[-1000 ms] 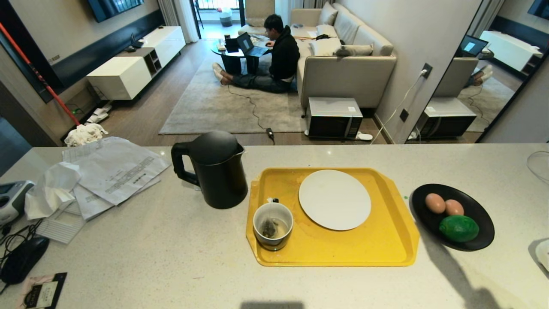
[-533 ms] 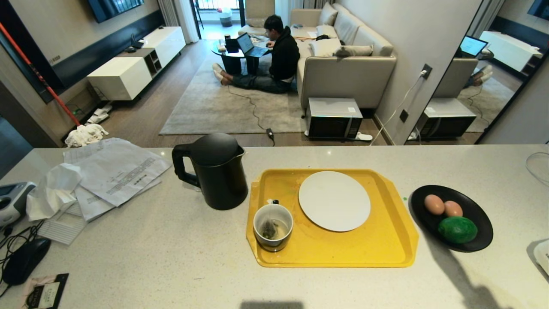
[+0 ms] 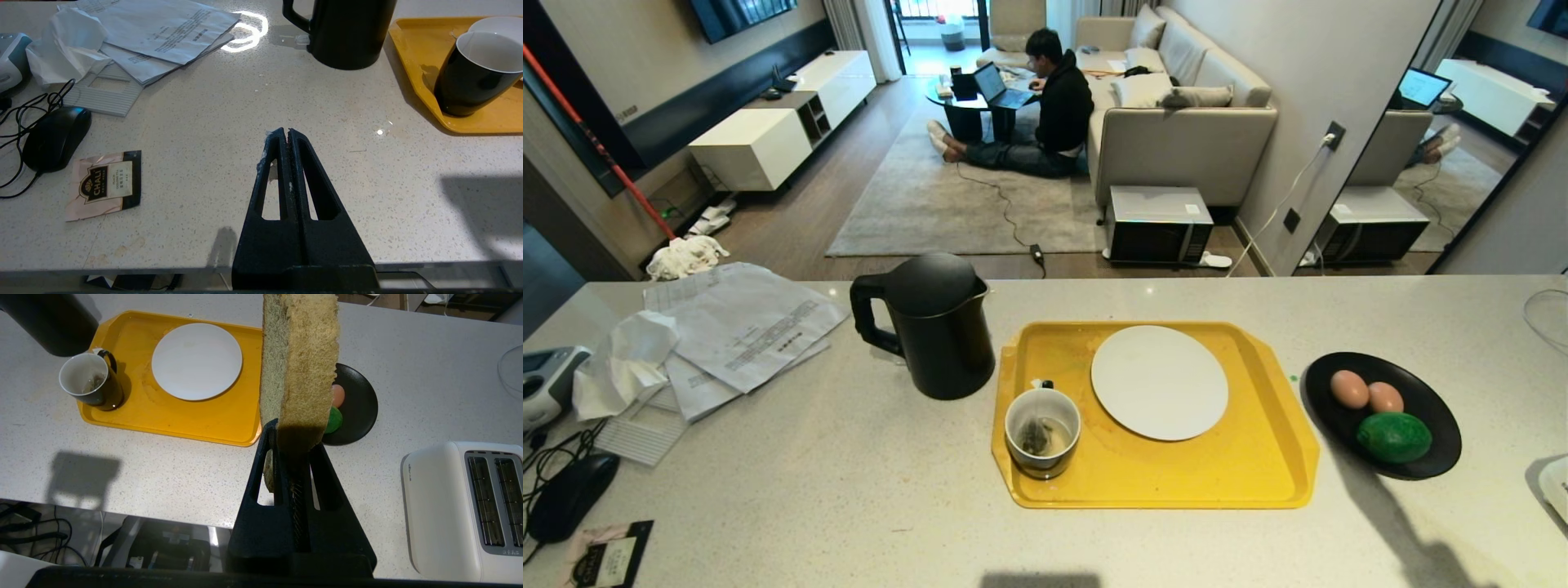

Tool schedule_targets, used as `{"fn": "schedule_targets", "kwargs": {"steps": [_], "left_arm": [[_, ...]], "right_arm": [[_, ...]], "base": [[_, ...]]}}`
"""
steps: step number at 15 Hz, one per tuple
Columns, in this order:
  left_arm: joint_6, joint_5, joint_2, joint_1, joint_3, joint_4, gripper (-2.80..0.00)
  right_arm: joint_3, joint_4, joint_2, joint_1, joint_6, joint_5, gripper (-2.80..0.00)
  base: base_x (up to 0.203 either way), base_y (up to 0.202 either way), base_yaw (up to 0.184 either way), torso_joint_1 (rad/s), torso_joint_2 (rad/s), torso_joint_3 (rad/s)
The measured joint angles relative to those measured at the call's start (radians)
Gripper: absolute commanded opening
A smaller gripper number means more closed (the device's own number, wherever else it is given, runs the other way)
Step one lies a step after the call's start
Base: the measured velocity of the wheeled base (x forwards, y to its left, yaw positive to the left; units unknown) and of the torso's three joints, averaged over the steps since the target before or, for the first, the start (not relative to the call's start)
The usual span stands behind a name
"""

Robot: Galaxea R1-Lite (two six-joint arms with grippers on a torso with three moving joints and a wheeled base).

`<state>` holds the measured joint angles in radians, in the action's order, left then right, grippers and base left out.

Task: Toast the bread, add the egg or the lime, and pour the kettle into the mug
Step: Put the bread slices in the toaster

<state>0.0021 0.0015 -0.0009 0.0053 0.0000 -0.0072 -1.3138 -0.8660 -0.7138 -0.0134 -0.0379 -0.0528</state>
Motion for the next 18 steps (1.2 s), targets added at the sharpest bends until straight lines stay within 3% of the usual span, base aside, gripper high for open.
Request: {"fn": "schedule_targets", "kwargs": {"steps": [4, 18], "left_arm": [[0.0, 0.0, 0.0, 0.0, 0.0, 0.0, -2.8], [-0.001, 0.0, 0.0, 0.0, 0.0, 0.0, -2.8]], "right_arm": [[0.001, -0.001, -0.002, 0.0, 0.0, 0.0, -2.8], [-0.005, 0.002, -0.006, -0.007, 0.001, 0.01, -2.8]], "base": [[-0.128, 0.0, -0.003, 0.004, 0.0, -0.001], [0.0, 0.0, 0.0, 0.0, 0.0, 0.001]]}}
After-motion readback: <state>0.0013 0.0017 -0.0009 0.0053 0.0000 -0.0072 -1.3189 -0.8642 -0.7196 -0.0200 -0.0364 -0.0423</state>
